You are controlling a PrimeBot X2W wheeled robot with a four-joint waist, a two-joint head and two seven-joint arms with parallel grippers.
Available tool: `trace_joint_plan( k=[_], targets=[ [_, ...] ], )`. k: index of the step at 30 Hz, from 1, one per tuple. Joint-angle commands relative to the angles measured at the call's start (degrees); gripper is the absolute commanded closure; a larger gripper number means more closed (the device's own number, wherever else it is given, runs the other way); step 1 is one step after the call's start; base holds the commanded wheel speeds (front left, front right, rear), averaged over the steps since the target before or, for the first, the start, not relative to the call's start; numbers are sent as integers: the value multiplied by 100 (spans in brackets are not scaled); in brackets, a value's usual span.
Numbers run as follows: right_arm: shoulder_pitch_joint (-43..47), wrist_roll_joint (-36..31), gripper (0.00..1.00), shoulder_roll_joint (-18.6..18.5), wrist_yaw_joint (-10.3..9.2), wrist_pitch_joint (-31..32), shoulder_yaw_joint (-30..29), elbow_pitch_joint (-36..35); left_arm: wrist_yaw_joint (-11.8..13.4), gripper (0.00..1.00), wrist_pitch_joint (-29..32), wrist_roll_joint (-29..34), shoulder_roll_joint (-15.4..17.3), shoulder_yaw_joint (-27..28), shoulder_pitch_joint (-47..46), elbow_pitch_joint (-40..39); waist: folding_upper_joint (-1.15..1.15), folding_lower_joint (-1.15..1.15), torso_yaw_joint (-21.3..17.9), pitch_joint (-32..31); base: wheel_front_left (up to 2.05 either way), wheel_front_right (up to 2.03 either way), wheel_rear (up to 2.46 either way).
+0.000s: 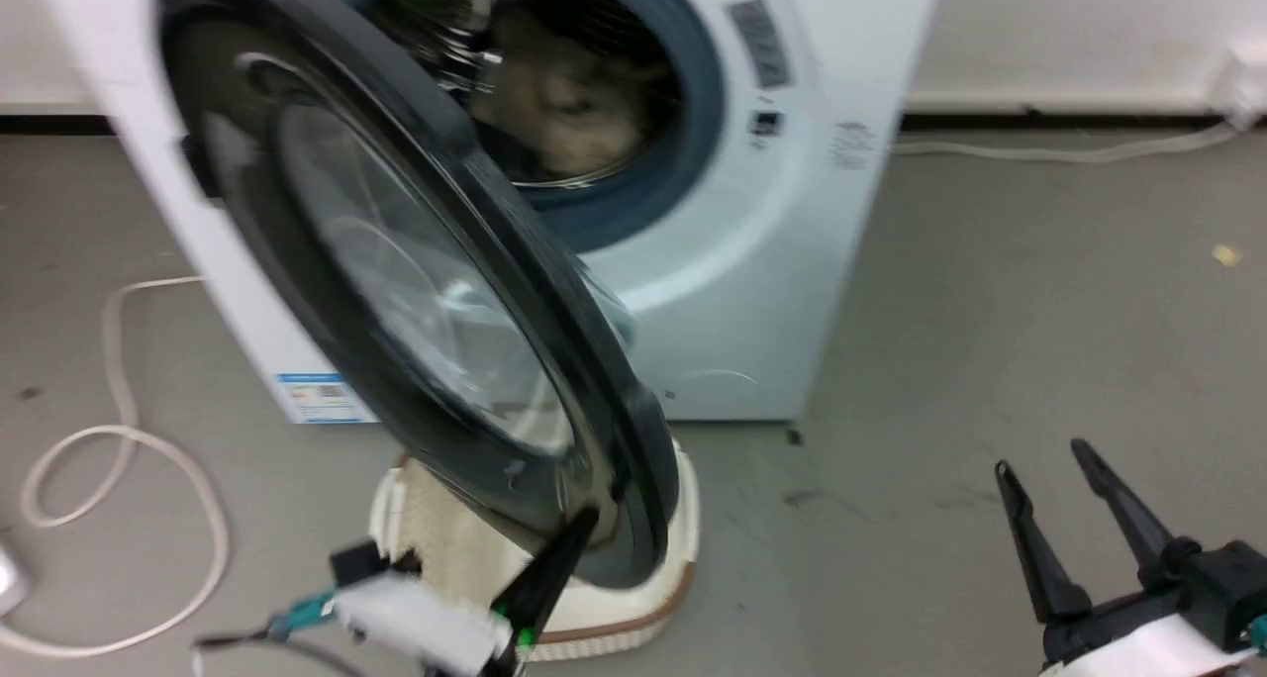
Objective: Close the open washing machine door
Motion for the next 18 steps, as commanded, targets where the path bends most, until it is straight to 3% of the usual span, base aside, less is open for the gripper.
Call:
trace_joint_plan(
  k=[1,9,18],
  targets=[
    [-115,57,0,-45,5,-17,-7,-14,-51,100,-318,-94,10,-160,-376,168,0,0,-543,360,0,0,0],
    [-361,230,0,-44,5,-93,90,134,-141,100,-1683,-631,10,-848,-2059,1376,0,0,-1208,764,0,0,0],
    [-589,359,0,10,5,-131,261,277,-246,100,-2874,-1267,10,-1057,-3662,2870,0,0,-1504,1092,0,0,0]
  ],
)
